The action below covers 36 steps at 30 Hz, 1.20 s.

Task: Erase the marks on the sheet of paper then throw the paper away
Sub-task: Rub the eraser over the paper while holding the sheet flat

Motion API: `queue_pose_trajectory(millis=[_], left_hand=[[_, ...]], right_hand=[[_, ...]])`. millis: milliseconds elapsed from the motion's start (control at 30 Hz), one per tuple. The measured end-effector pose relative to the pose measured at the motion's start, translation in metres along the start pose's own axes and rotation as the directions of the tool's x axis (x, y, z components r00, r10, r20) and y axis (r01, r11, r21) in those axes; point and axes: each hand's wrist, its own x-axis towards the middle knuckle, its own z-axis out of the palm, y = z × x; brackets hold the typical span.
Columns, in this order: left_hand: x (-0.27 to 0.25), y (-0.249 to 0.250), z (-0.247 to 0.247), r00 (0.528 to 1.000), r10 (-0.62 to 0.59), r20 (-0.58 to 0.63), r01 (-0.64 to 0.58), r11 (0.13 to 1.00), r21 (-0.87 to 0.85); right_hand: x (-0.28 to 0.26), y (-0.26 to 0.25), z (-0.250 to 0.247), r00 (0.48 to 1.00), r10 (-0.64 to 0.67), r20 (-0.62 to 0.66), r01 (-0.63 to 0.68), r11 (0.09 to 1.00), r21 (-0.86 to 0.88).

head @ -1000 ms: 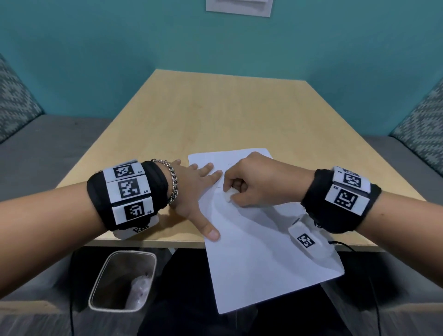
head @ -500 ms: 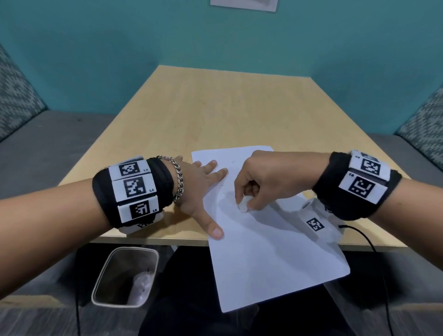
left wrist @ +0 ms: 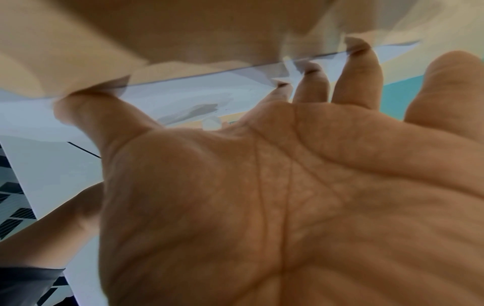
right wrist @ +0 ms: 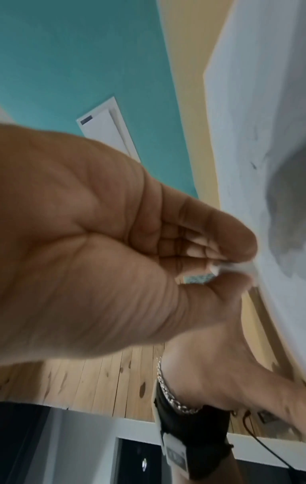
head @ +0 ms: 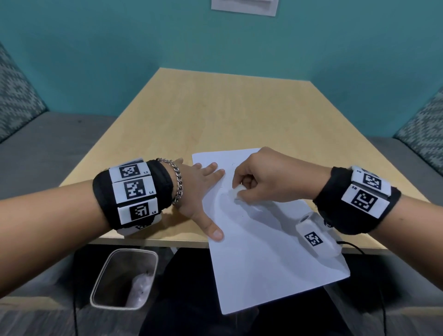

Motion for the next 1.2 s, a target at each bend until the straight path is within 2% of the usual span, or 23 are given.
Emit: queue_pose_trajectory(millis=[167,333,500,667,833,967,1133,1200], left_hand=[[0.000,0.001,0.000,1.000,0.004,0.001,-0.004,1.000,-0.004],[0.000,0.001,0.000,1.000,0.008,-0.002,-0.008,1.000,-0.016],[0.003,-0.001,0.001,1.000,0.011,0.001,-0.011,1.000,-0.023],[0.005,-0.003,0.003,1.000,0.016,-0.004,-0.016,0.999,-0.041],[0.011,-0.007,0.006,0.999,0.028,-0.032,-0.031,0.996,-0.084],[0.012,-0.008,0.007,1.000,0.026,-0.014,-0.027,0.995,-0.099],[0.016,-0.009,0.009,0.999,0.039,-0.038,-0.043,0.992,-0.115],[0.014,-0.009,0.007,1.000,0.019,-0.015,-0.021,0.994,-0.110]], right_hand=[[0.004,-0.012,0.014,1.000,-0.007,-0.019,0.005,0.994,-0.108],[-0.002,-0.024,0.016,0.994,-0.103,0.035,0.106,0.989,-0.099],[0.003,-0.020,0.014,0.997,-0.063,-0.036,0.054,0.977,-0.208],[0.007,-0.029,0.010,0.988,-0.136,0.068,0.146,0.976,-0.160],[0.026,-0.018,0.004,0.993,-0.112,-0.037,0.103,0.975,-0.198],[0.024,-0.022,0.003,0.983,-0.163,0.088,0.170,0.982,-0.079],[0.031,-0.017,0.006,0.986,-0.166,-0.024,0.162,0.979,-0.122],[0.028,-0.019,0.006,0.985,-0.164,0.054,0.168,0.981,-0.097]])
